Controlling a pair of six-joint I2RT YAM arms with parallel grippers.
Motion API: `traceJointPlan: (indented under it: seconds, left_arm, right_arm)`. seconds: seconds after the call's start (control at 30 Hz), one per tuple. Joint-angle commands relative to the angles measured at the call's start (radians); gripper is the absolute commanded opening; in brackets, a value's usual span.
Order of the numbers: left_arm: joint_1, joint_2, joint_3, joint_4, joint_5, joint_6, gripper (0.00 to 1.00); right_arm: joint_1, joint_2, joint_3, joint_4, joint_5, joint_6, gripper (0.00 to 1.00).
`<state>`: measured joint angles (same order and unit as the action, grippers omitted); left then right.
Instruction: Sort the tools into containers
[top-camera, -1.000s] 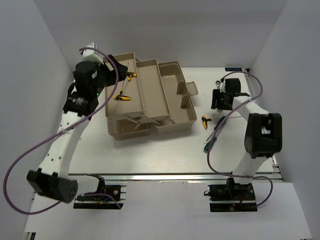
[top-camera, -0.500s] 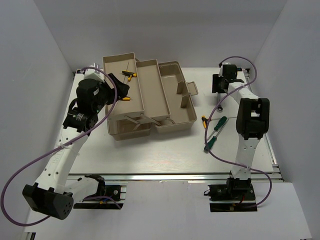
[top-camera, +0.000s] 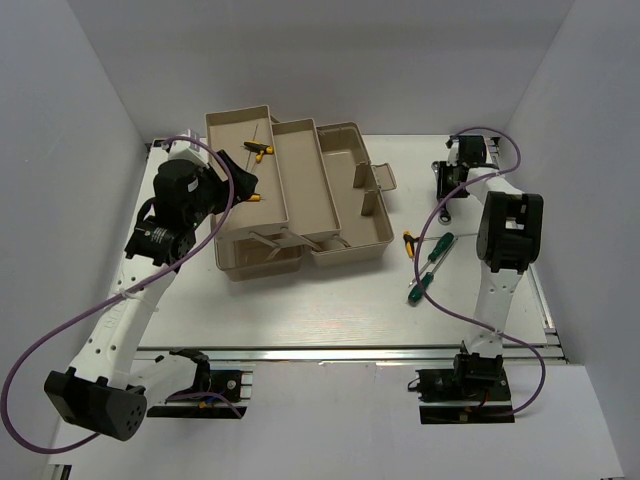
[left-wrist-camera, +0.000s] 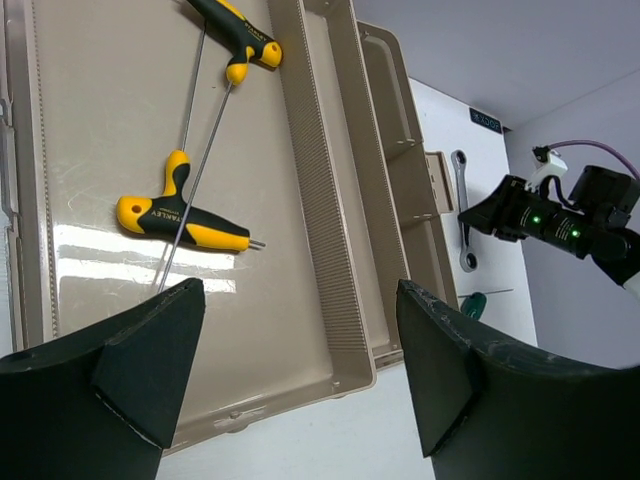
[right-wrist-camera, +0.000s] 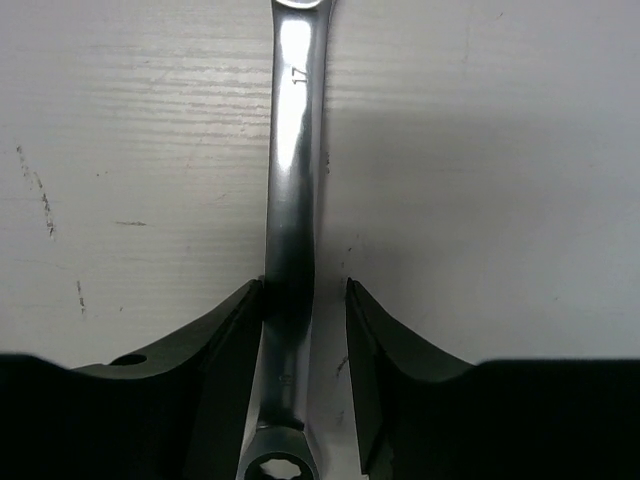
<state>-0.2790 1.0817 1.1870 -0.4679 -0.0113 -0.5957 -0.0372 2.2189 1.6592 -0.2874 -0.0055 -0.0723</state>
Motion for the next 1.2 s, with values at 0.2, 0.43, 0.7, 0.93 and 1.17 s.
traceJointPlan:
  seconds: [0.2,0.43,0.7,0.93,1.17]
  left_arm:
    - [-0.006,-0.048,0.016,-0.017,-0.013,-0.009,0.86]
    - [-0.005,-0.098,-0.026,-0.029,-0.026,-0.023,0.86]
    - [-0.005,-0.111,-0.05,-0.02,-0.007,-0.027,0.86]
    - [-0.005,-0.108,-0.056,-0.008,0.01,-0.032,0.86]
    - [-0.005,-0.109,-0.05,-0.012,0.002,-0.036,0.86]
  right_arm:
    - [-0.001,0.105,0.106,-0.206,-0.014,-0.092,0.3]
    - [-0.029,0.107,0.11,-0.377,-0.001,-0.17,0.24]
    - [-0.056,0.071,0.013,-0.476,0.039,-0.284,0.27]
    - [-0.059,0.148,0.146,-0.556,0.029,-0.32,0.45]
    - [-0.056,0.315,0.445,-0.712,0.013,-0.331,0.5]
